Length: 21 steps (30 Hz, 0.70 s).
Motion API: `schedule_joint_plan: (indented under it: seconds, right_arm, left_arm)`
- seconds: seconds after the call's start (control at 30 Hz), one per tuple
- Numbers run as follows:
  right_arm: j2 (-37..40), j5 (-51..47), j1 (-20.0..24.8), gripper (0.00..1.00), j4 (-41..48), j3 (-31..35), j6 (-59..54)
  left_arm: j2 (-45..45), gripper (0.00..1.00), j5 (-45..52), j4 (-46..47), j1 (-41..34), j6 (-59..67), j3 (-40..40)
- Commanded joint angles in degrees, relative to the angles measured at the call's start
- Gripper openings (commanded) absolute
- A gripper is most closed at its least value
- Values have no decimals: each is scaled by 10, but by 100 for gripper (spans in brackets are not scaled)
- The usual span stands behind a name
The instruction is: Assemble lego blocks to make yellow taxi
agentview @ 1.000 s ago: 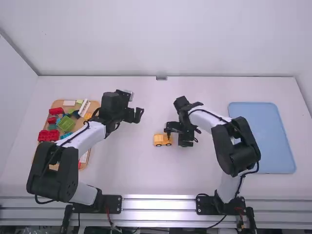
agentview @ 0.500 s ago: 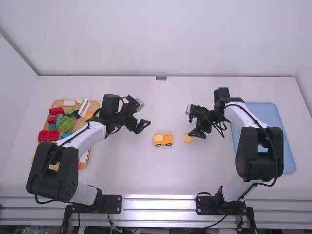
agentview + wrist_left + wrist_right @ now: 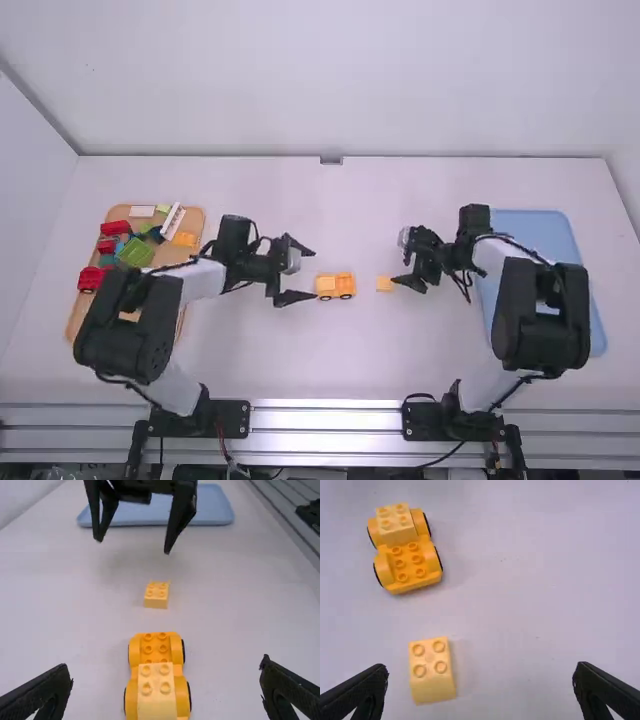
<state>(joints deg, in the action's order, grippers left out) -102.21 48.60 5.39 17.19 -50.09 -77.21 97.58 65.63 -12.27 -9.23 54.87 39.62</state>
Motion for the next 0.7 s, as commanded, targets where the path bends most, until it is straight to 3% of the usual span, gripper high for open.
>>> schedule_joint_plan:
  seconds: [0.0, 0.13, 0.3, 0.47, 0.6, 0.67]
  right_arm:
    - [3, 35, -1, 99, -56, 61, 46]
    - [3, 45, -2, 99, -182, 135, 79]
    - [-15, 59, -1, 99, -257, 167, 90]
    - [-103, 80, -1, 99, -271, 122, 77]
    - [-152, 125, 9, 98, -222, 77, 26]
    - [-165, 141, 11, 84, -177, 57, -26]
  left_arm:
    - [31, 99, 44, -47, -6, -17, -19]
    - [67, 99, 45, -137, -14, -71, -33]
    - [81, 99, 44, -176, -25, -96, -36]
    - [81, 99, 44, -179, -40, -95, -35]
    - [81, 99, 44, -176, -47, -97, -35]
    - [81, 99, 42, -171, -47, -96, -35]
